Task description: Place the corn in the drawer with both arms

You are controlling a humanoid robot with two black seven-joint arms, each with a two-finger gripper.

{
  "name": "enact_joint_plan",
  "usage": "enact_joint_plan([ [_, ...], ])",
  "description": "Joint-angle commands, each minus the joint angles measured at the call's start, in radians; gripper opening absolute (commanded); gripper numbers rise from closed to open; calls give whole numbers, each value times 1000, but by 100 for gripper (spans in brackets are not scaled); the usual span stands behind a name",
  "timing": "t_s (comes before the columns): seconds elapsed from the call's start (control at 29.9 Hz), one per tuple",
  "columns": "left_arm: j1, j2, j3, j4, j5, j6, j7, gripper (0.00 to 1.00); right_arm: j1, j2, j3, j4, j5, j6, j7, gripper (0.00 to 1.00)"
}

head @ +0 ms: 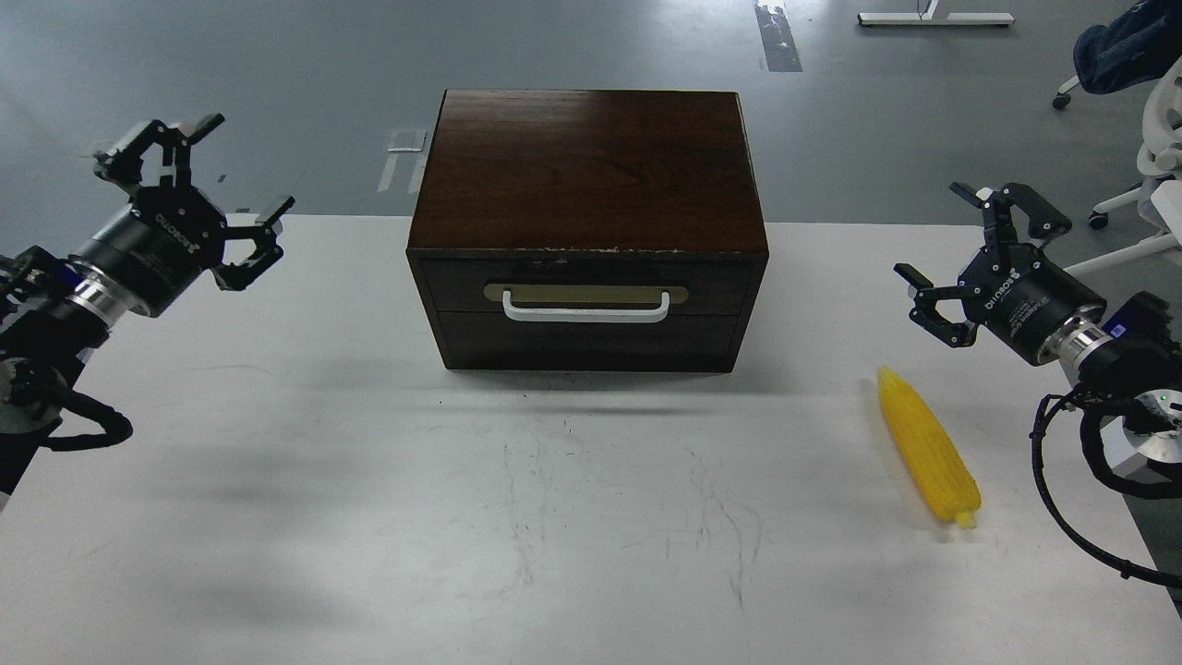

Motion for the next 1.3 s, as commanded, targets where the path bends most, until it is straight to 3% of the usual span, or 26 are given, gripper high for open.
enact_joint_plan([
  [0.0,-124,14,-4,-21,209,0,-13,98,0,0,2,0,-2,1,0,100],
  [0.1,-195,5,-15,-65,431,0,-47,98,-2,0,2,-1,-2,1,0,100],
  [0.17,-271,-34,-9,-123,592,0,-105,98,-2,-2,2,0,-2,1,0,100],
  [0.43,-419,-201,3,-288,1094,0,-157,98,-3,-12,2,-1,-2,1,0,100],
  [0.57,-456,-311,29,-286,1375,0,-157,98,-3,-14,2,0,-2,1,0,100],
  [0.7,-518,-367,152,-286,1620,0,-157,98,-3,-14,2,0,-2,1,0,100],
  [0.84,-688,-377,461,-283,1752,0,-157,98,-9,-14,2,-3,-2,1,0,100],
  [0.94,-756,-425,592,-272,1817,0,-157,98,-9,-11,2,-6,-3,1,0,100],
  [1.27,-767,-522,640,-176,2084,0,-157,98,-9,-11,3,-8,-5,1,0,100],
])
